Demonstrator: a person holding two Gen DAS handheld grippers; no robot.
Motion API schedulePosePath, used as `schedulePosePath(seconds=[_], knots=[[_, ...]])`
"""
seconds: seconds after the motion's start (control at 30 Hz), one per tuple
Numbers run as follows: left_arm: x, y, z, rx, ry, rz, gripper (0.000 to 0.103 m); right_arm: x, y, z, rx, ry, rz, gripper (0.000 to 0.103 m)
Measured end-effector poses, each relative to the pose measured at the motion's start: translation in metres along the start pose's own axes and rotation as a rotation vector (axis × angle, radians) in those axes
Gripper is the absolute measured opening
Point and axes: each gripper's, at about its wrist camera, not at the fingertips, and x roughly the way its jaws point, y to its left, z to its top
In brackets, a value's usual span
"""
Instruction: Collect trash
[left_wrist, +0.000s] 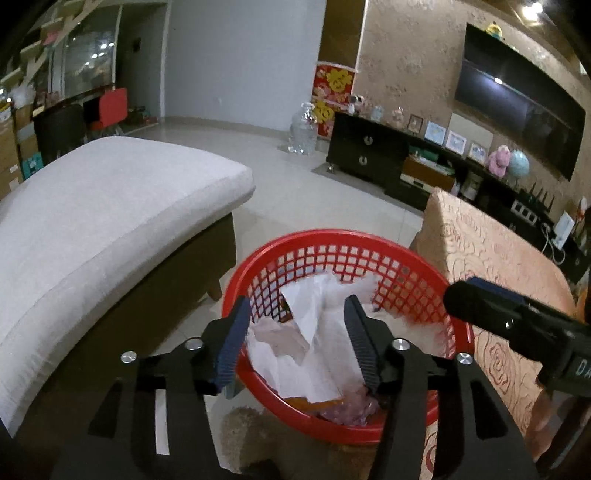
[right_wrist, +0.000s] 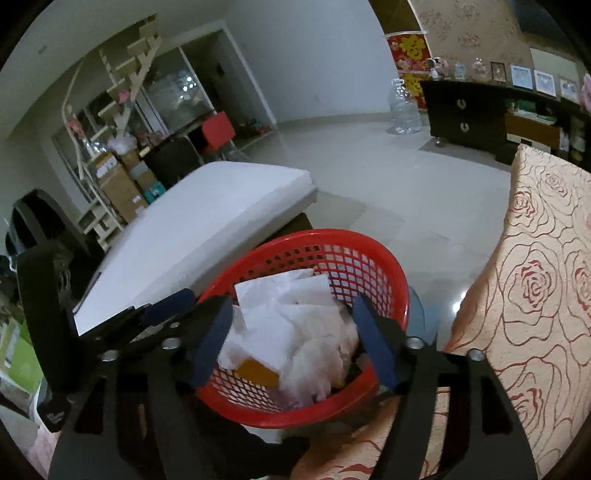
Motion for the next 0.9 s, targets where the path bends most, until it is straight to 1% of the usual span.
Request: schedulePosePath(seconds=[0.1,0.17,0.23,0.3,0.33,0.4,0.5,0.63,0.73,0.8,0.9], knots=[[-0.01,0.003,0.001,-0.012,-0.043,0.003,0.064,-0.005,-0.002,-0.001,0.013,-0.008,0.003,0.075],[-0.017,0.001,0.002,-0.012,-0.075,0.012,0.076,-0.012,-0.003,-0.002,0.02,-0.02,-0.009,0.077],[-0.025,0.0,0.002,-0.003,-0.113,0.031,0.081,-0.019,-0.003,-0.006,0.011,-0.031,-0.039,0.079],[-0.034,-0.001,0.002,0.006,-0.135,0.047,0.084,-0.029,0.002,-0.008,-0.013,-0.055,-0.09,0.085],[-0.038,-0.001,0.001,0.009,-0.142,0.055,0.086,-0.033,0.004,-0.01,-0.019,-0.063,-0.103,0.086],[-0.046,-0.001,-0.002,0.015,-0.149,0.066,0.087,-0.044,0.008,-0.013,-0.036,-0.087,-0.13,0.092],[-0.061,0.0,-0.006,0.026,-0.164,0.092,0.088,-0.061,0.018,-0.018,-0.077,-0.13,-0.18,0.096],[-0.081,0.0,-0.009,0.015,-0.178,0.112,0.091,-0.083,0.029,-0.028,-0.119,-0.179,-0.23,0.096],[-0.094,-0.003,-0.014,0.01,-0.177,0.109,0.092,-0.092,0.033,-0.037,-0.135,-0.185,-0.257,0.096],[-0.101,-0.007,-0.019,0.031,-0.175,0.116,0.092,-0.098,0.037,-0.042,-0.157,-0.191,-0.291,0.096],[-0.113,-0.012,-0.029,0.063,-0.174,0.138,0.093,-0.103,0.039,-0.047,-0.157,-0.196,-0.289,0.096]])
